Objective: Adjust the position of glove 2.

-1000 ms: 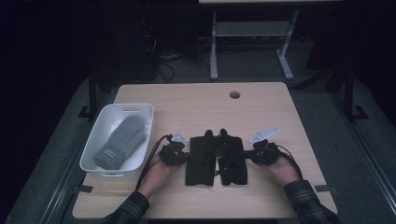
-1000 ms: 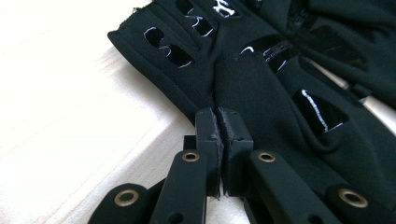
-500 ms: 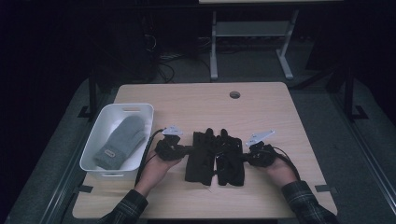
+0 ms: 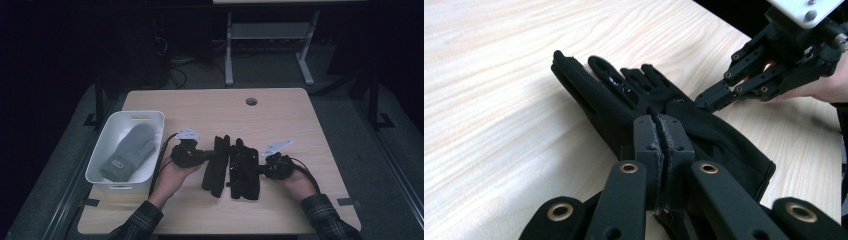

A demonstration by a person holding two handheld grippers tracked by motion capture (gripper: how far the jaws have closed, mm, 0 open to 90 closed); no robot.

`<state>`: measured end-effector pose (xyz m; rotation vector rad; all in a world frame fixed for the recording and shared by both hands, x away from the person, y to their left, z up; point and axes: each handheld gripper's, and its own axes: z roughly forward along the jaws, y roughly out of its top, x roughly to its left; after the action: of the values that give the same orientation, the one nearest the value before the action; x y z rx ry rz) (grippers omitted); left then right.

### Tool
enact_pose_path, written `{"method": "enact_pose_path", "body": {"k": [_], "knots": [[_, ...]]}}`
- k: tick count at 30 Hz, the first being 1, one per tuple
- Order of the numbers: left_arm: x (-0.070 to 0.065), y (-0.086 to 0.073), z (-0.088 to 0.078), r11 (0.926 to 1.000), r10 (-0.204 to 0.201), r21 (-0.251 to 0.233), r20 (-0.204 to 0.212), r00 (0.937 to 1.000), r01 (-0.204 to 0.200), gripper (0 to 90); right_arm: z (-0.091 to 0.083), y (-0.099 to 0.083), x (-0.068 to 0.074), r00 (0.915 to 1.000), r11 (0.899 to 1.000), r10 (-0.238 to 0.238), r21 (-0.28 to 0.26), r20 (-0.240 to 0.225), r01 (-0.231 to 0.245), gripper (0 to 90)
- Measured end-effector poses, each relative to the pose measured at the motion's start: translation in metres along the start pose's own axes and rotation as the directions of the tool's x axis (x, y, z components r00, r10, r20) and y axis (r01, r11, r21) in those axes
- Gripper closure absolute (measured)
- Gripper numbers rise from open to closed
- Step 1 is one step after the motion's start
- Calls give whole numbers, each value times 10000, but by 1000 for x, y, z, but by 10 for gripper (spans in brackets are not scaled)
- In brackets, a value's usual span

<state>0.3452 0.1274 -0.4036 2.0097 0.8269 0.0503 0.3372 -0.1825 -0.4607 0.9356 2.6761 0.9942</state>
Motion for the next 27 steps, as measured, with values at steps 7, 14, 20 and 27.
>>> {"method": "enact_pose_path", "body": {"k": [7,14,20,27], "knots": [[-2,4,1,9998,-99,-190,102,9999,101,874,0,0,0,10000,10000,4,-1,-28,-4,898],[-4,4,3,9999,-77,-145,229,9997,80,874,0,0,0,10000,10000,-12,10,-5,12,898],[-6,5,6,9999,-134,-95,385,9992,138,873,1,0,1,9999,9999,-100,-20,-29,100,898],[-10,10,12,9999,-37,-114,506,9987,43,873,3,3,6,9998,9999,-163,-7,-105,163,898]]}}
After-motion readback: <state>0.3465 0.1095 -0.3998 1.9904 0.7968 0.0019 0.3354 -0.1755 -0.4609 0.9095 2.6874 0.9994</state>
